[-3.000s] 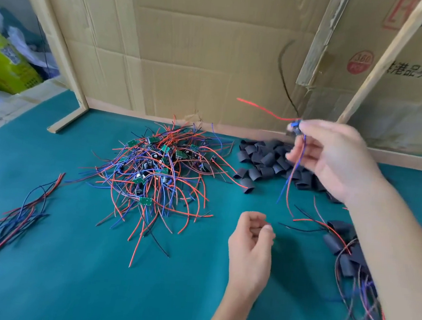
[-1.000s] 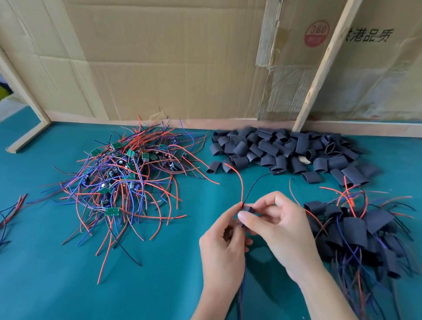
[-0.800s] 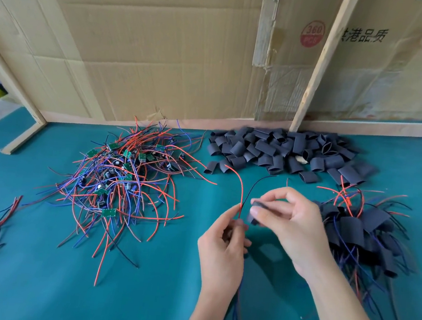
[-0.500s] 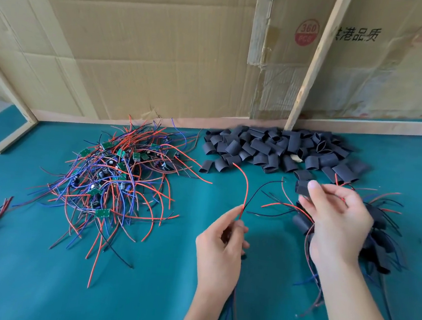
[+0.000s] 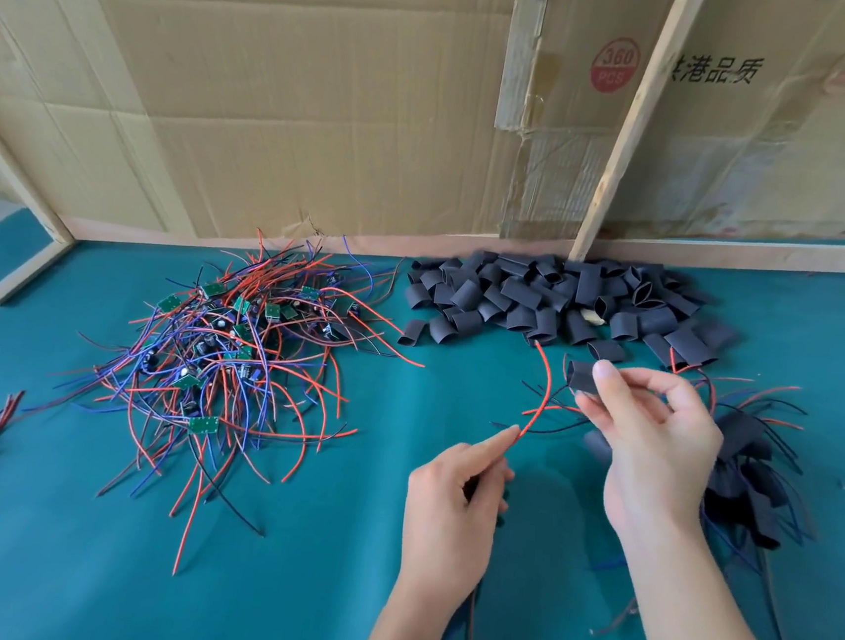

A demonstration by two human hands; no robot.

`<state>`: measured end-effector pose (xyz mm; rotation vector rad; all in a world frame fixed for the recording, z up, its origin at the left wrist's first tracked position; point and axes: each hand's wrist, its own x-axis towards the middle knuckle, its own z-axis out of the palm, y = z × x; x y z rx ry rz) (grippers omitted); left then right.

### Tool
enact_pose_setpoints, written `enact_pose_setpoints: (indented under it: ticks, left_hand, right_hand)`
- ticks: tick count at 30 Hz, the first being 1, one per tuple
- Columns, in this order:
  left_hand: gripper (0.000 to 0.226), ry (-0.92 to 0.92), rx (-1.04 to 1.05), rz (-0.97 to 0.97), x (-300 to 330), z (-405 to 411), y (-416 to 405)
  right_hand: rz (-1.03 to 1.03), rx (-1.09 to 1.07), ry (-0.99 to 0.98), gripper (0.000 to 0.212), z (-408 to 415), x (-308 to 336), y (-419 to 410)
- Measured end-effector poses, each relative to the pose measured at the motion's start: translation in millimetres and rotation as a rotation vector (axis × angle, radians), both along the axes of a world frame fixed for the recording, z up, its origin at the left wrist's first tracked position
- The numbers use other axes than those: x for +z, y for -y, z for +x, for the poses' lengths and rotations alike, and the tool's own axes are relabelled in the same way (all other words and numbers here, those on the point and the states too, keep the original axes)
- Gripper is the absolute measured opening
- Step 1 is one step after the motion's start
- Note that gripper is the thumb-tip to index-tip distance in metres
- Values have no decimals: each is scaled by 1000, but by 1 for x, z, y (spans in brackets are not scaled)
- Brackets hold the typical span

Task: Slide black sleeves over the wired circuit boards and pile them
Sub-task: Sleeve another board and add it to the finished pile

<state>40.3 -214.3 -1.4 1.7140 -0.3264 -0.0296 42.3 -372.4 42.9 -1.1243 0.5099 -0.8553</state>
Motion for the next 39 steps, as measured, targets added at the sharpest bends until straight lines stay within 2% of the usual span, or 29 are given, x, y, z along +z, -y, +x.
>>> enact_pose_setpoints:
  ticks: [8,21,39]
  left_hand:
    - [44,82,-35,143,3,-2,-1]
    - [42,109,-17,160,3,-2,-1]
    - [38,167,14,200,0,-1,-1]
  right_hand:
    - [-127,23,-26,17,-4,2,12]
    - [-136,49,-19,14,-8,10,16]
    - [-258,9,-47,21,-13,9,19]
